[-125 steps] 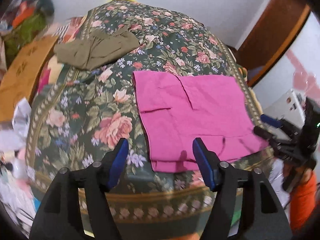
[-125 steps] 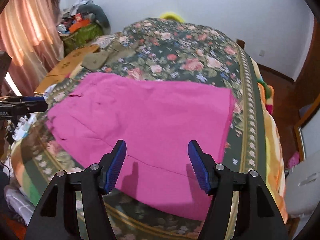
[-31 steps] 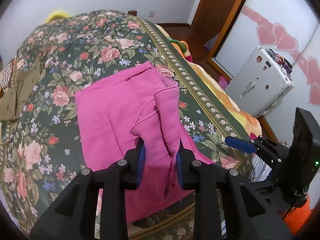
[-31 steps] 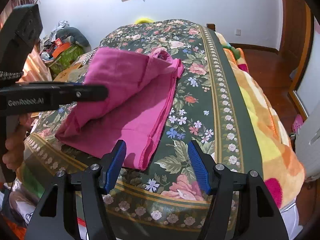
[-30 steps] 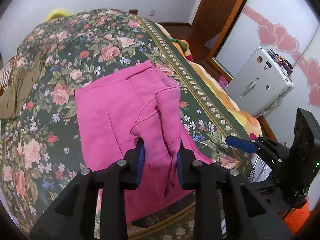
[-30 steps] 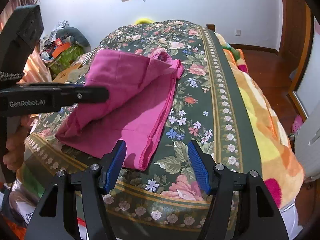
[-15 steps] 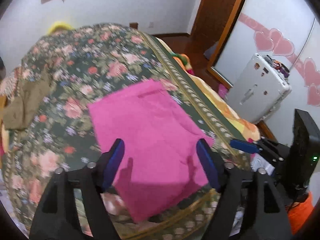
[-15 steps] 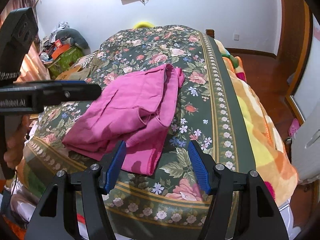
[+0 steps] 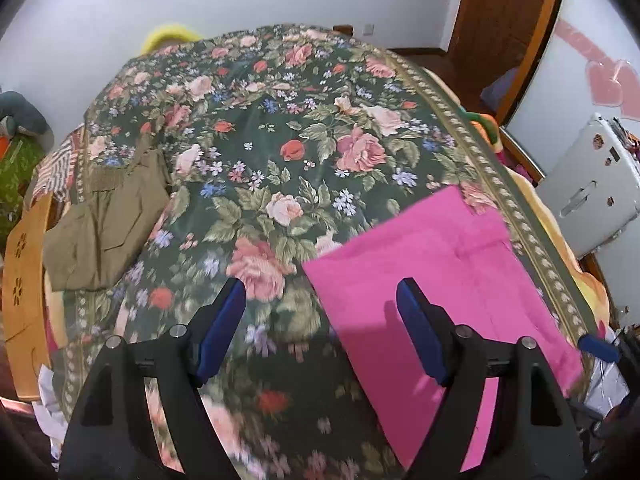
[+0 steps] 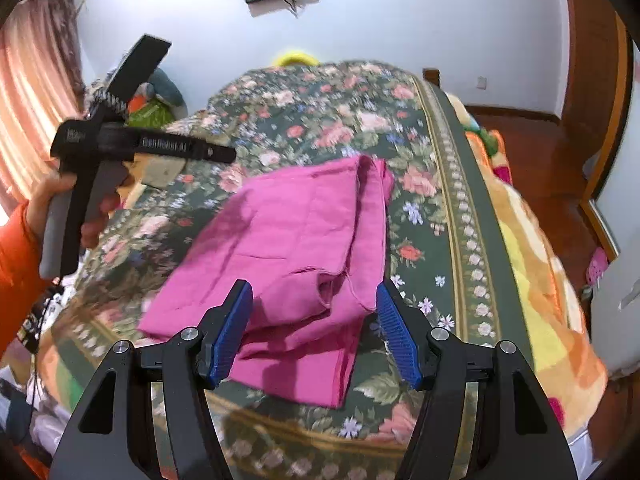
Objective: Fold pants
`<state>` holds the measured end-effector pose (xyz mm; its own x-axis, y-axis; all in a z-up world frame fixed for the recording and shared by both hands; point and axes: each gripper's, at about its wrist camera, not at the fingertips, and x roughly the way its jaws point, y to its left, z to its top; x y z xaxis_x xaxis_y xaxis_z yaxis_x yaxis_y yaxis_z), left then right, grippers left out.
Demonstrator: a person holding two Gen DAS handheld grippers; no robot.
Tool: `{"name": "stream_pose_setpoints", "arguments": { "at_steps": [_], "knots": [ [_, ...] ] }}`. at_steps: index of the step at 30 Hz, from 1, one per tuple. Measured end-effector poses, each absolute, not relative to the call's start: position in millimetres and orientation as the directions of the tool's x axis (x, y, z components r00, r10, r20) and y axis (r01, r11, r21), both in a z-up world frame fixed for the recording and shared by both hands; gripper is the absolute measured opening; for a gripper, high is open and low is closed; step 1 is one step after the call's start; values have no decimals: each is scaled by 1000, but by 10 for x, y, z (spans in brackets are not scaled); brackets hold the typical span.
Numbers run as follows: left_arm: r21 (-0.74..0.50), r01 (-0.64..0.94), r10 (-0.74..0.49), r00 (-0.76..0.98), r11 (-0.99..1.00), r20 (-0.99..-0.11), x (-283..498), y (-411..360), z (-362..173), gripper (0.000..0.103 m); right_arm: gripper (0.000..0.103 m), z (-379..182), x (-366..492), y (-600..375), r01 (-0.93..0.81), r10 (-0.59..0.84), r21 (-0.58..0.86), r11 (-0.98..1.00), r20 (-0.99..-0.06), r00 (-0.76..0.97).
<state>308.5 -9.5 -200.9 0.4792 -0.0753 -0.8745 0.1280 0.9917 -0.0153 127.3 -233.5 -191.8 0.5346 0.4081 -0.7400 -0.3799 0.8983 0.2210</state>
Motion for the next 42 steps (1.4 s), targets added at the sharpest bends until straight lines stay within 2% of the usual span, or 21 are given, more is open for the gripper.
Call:
{"name": "stream_pose_setpoints", "arguments": {
  "at_steps": [5,9,13,16,22,34,42],
  "knots": [
    [-27,184,-104,427,983,-898,3432,-225,-2265,77,60,-2243,1404,-2392,-328,408,273,904,-781,473],
    [30,268,-72,362,963,-929,3640,-415,-2602,78,64,-2357,1457,-2500,-300,445,338,892,-772,454],
    [125,315,-13,402,941,-915,3640,-430,-2798,84,64,-2359,1533,-2494,-316,431,312,896,-781,452],
    [205,354,33,437,913,-899,3523,-393,-2832,84,64,-2348,1620,-2490,-320,414,290,902,-789,454],
    [251,324,95,427,912,-899,3283,-84,-2800,84,65,-2263,1704,-2542,-276,371,265,924,-796,479],
    [183,156,103,417,971,-903,2339,631,-2469,84,66,-1954,1416,-2361,-334,383,233,913,-768,514],
    [97,103,45,421,990,-906,1856,791,-2377,84,66,-2233,1217,-2056,-384,426,268,884,-799,424]
  ]
}}
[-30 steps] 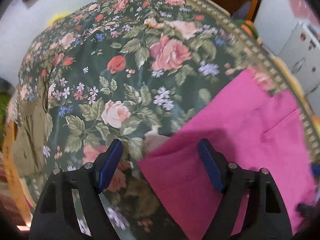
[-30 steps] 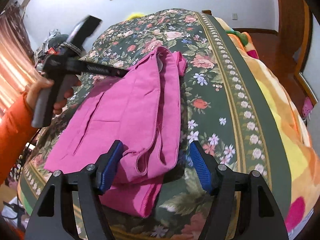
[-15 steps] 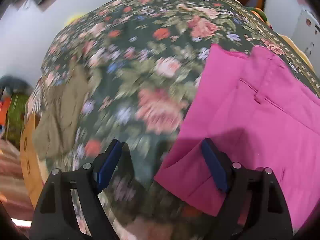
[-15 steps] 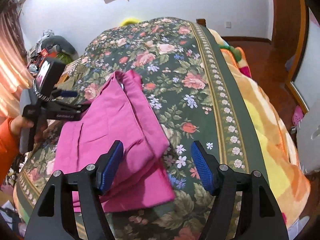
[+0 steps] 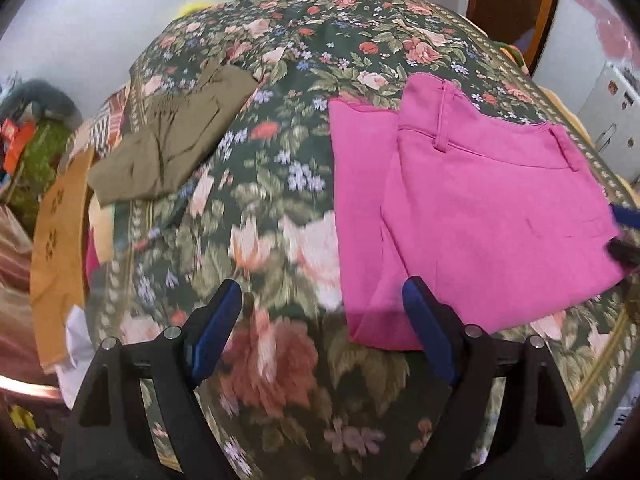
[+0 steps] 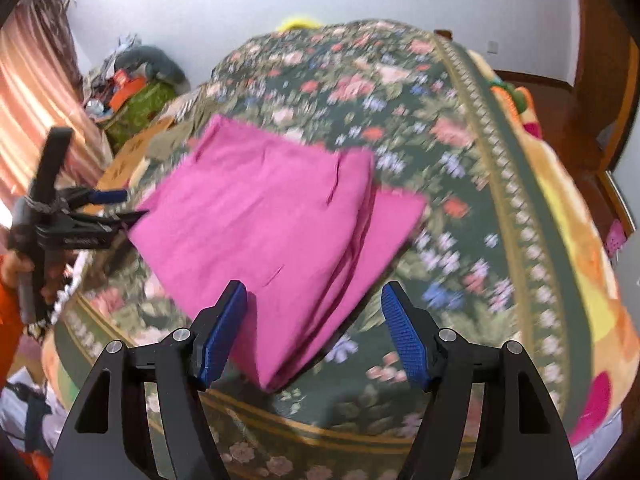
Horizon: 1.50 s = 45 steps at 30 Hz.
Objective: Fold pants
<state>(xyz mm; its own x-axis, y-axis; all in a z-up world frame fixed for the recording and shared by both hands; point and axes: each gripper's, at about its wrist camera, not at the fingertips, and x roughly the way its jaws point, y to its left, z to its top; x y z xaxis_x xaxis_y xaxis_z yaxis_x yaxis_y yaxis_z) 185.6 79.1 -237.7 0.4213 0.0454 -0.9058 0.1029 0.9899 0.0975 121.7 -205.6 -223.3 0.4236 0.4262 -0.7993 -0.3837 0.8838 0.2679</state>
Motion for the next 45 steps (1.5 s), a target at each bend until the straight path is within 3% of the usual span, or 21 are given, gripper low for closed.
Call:
{"name": "stream_pose_setpoints", "arguments": {
  "at_steps": [10,13,15,19,22,24,27,30,32,34,45],
  "knots": [
    [-90,53,-104,417,994,-903,1570,916,-2423,84,66,-2411,1539,-2162,-398,387,212,893,-813,436],
    [-58,42,-70,437,997,-897,1510,965,-2378,84,65,-2375,1599,-2141,-409,367,182,894,-821,438],
    [-34,44,-51,445,998,-894,1484,1017,-2336,84,58,-2298,1621,-2104,-425,358,161,891,-825,437],
    [49,24,32,472,998,-881,1557,1108,-2216,84,58,-2110,1665,-2119,-426,370,159,891,-797,477],
    [18,25,3,510,1000,-860,1712,1135,-2046,84,58,-1994,1783,-2098,-422,395,182,888,-771,499],
    [-28,48,-49,532,998,-846,1847,1100,-1933,84,46,-1977,1887,-2035,-432,406,187,882,-768,496],
    [-60,98,-105,554,993,-826,2047,925,-1852,84,39,-2034,2054,-1926,-448,421,201,871,-774,472],
    [-70,152,-143,545,986,-826,2224,715,-1906,70,28,-2134,2184,-1818,-465,424,199,862,-786,450],
    [-53,182,-142,525,982,-839,2342,573,-2004,38,24,-2209,2259,-1754,-472,428,206,857,-795,431],
    [-64,190,-152,496,980,-855,2460,473,-2140,26,17,-2230,2281,-1733,-478,412,181,860,-799,439],
    [-69,135,-127,495,988,-859,2620,534,-2424,32,14,-2313,2319,-1729,-513,383,115,850,-804,454]
  ]
}}
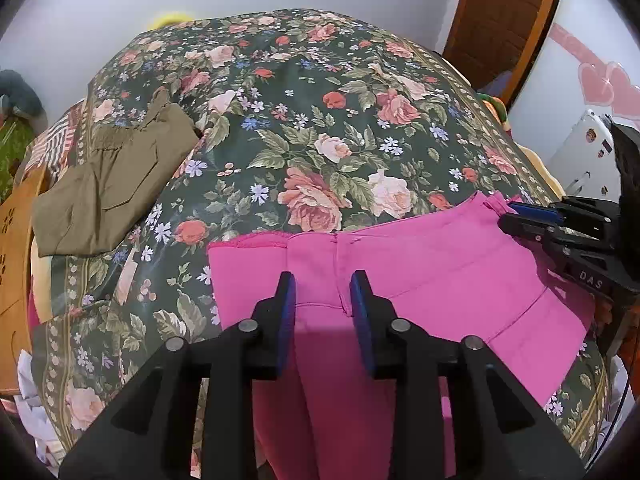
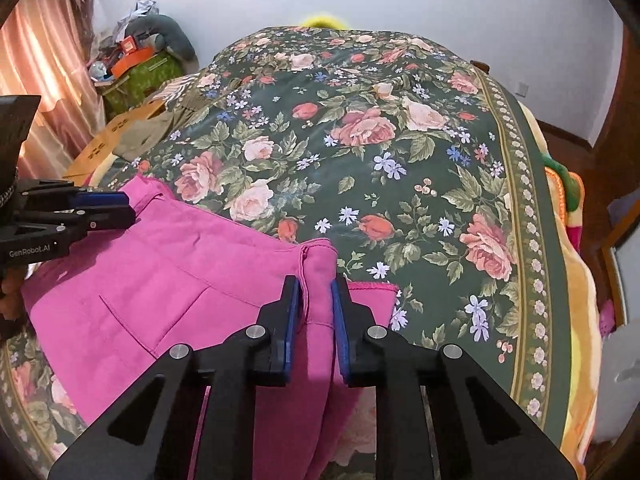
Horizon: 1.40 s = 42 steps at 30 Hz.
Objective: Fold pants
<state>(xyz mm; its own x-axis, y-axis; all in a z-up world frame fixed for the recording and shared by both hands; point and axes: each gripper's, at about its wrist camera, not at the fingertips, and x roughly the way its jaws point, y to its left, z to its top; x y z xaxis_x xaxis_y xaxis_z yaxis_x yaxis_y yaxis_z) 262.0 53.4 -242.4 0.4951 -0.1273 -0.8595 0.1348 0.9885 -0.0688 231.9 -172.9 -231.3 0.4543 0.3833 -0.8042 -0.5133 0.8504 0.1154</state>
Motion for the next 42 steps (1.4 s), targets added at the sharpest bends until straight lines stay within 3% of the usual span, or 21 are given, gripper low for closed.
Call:
{"name": "stream_pose_setpoints", "arguments": {
  "at_steps": [7,9,12,14,18,25,34,36,38,42],
  "knots": [
    [-67,92,-105,511,993,-853,2512,631,-2213,38,17,-2129,2244,-1728,-491,368,108,864,-801,472],
    [-36,81,-74,536,996,-841,2436,672,-2103,38,22,-2053,2205,-1751,-483,371,114,868,-796,479],
    [-63,57,-84,547,996,-833,2347,799,-1998,45,44,-1947,2131,-1813,-472,378,123,873,-782,495],
    [-96,33,-99,546,995,-832,2288,901,-1982,60,47,-1904,2083,-1855,-467,390,139,873,-774,500],
    [-162,-10,-135,502,987,-854,2179,1040,-2095,62,54,-1923,1960,-1944,-445,400,174,879,-777,487],
    [-228,2,-204,449,974,-870,2066,928,-2312,62,55,-2256,1865,-2091,-389,362,195,900,-833,419],
    [-275,11,-252,439,961,-863,2250,832,-2410,62,57,-2414,1977,-2165,-339,449,328,882,-805,388],
    [-271,24,-253,440,962,-861,2288,780,-2431,61,55,-2420,1999,-2152,-339,453,331,880,-801,392],
    [-271,35,-258,441,962,-860,2315,754,-2441,53,50,-2420,2021,-2154,-336,461,342,878,-795,395],
    [-315,39,-300,430,948,-851,2373,743,-2453,35,22,-2401,2045,-2119,-368,486,353,860,-786,382]
  ]
}}
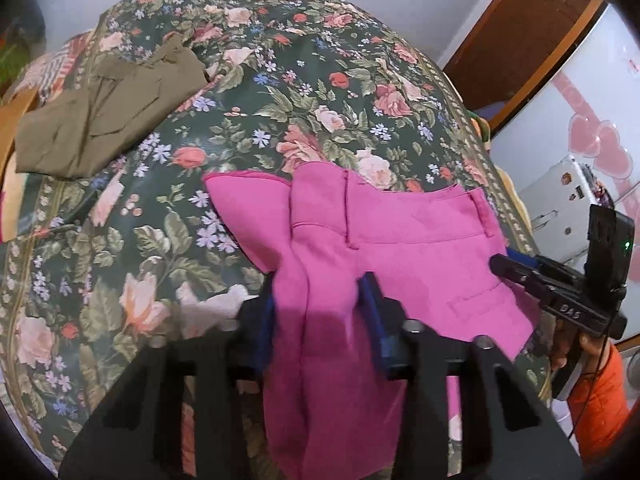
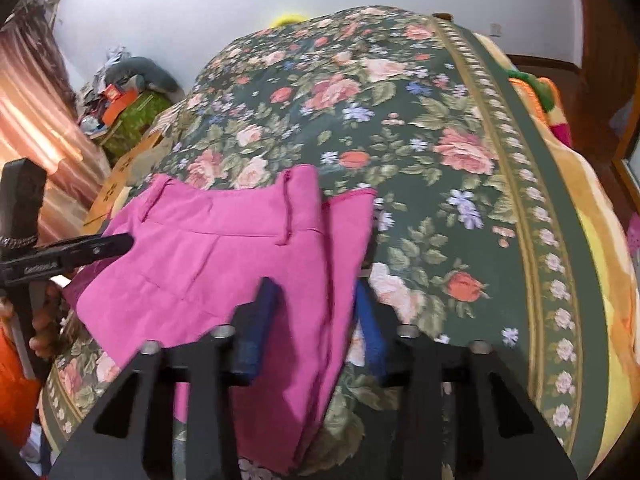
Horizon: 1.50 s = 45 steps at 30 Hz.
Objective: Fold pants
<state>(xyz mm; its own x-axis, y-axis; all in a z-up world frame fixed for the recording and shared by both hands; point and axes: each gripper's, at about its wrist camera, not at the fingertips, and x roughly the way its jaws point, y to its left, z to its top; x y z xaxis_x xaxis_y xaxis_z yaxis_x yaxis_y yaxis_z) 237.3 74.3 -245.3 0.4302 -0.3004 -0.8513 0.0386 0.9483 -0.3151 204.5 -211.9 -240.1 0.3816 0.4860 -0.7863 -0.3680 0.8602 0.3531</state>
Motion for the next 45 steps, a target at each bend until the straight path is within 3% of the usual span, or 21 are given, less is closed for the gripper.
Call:
{"name": "stream_pose_setpoints", "arguments": {
  "at_steps": [5,11,26,37,45],
  "knots": [
    [-307,37,-292,434,951,-852,2365,729,-2410,23,13,-2354,2046,-2062,-383,470,322,866,-786,402],
    [-252,71,-255,485,965,-837,2315,703,-2207,14,10,-2153,2063,-1999,-407,459,284,868,-774,437],
    [-138,-5,-100,665,990,-740,2454,1470,-1496,13,10,-1418,2493,-1118,-531,500,192,825,-684,530],
    [-97,-145,26,670,985,-742,2848,2385,-1701,13,10,-1496,3016,-183,-584,529,179,792,-679,509],
    [6,-224,152,640,975,-753,3269,2959,-1971,13,9,-1730,3409,536,-604,541,181,776,-683,490]
  ]
}}
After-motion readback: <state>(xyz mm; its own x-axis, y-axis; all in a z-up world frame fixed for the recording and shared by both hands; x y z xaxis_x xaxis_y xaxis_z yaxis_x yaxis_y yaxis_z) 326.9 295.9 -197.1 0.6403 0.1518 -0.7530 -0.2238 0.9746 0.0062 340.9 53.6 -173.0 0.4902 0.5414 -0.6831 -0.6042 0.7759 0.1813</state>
